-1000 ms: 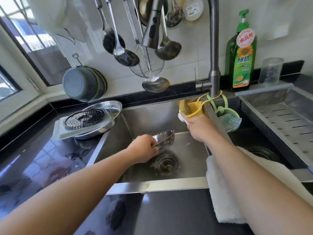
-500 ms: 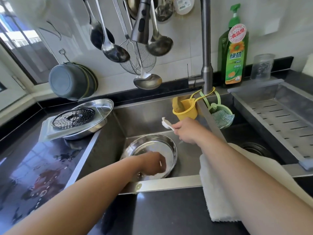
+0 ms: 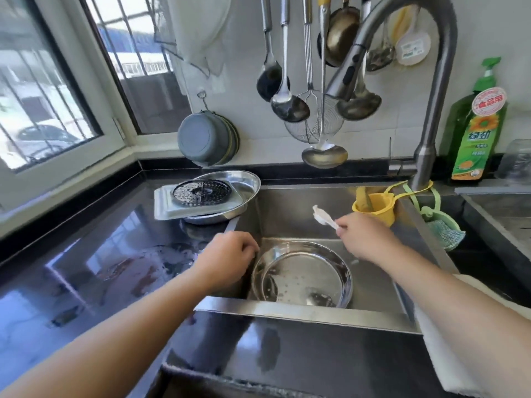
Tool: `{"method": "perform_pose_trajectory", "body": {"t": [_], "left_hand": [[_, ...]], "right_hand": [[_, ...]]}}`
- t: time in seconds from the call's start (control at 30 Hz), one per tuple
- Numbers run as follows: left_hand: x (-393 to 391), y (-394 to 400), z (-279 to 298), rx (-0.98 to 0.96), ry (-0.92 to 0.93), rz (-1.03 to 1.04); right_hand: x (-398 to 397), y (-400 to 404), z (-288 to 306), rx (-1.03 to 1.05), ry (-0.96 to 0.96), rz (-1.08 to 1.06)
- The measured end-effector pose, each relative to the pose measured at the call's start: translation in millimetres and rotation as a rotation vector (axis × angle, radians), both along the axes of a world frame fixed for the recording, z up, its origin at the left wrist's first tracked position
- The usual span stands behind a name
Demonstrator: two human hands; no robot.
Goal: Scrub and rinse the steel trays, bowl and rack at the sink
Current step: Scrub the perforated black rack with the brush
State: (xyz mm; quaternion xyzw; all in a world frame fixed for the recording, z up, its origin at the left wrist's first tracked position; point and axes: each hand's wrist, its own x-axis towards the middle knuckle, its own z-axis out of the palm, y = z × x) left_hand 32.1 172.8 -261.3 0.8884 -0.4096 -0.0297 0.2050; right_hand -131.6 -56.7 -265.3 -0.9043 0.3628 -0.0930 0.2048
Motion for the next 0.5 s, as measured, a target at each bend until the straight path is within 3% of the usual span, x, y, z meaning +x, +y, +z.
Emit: {"method": "perform_pose_trajectory", "body": {"t": [0.13, 0.23, 0.33, 0.5], "left_hand": [[29.2, 17.3, 13.4, -0.134, -0.016, 0.09], [68.8, 20.9, 21.9, -0.103, -0.146, 0.146], [123.7, 18.4, 28.2, -0.013, -0.289, 0.169], [178.4, 6.6, 22.7, 0.353, -0.311, 0.036]], "right_hand": [[47.2, 31.7, 32.7, -0.003, -0.069, 0.105], [74.1, 45.2, 35.4, 0.002, -0.065, 0.127], [91.8, 50.4, 32.0, -0.001, -0.081, 0.136], [107.3, 52.1, 25.7, 0.007, -0.091, 0.161]]}}
